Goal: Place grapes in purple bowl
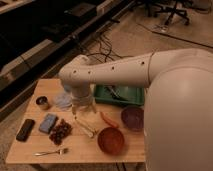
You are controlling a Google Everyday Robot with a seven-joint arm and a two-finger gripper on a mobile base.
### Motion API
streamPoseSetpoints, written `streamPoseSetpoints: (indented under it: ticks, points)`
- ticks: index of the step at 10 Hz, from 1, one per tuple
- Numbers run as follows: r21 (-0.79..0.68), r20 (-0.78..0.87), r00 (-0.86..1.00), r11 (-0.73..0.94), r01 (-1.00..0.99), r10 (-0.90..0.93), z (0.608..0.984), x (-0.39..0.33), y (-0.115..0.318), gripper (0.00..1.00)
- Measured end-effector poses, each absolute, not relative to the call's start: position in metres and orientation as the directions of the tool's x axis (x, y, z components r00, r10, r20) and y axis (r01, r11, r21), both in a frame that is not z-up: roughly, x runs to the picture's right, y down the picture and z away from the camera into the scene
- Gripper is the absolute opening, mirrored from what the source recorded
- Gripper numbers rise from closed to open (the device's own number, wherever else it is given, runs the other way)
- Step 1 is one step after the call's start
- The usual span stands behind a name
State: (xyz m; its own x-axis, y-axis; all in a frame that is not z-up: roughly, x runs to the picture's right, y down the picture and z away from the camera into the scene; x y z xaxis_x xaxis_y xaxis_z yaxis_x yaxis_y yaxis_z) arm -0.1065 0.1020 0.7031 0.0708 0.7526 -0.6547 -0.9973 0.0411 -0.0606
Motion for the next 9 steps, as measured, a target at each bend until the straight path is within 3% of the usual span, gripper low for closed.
streamPoseSetpoints:
  ticks: [7, 9]
  points:
    - [-0.061, -0.653, 0.071, 0.041, -0.997, 0.754, 0.7025, -0.1066, 0.1012, 0.65]
    - [-0.151, -0.634, 0.125, 0.037, -0.988, 0.763, 0.6980, -0.1159, 0.0970, 0.65]
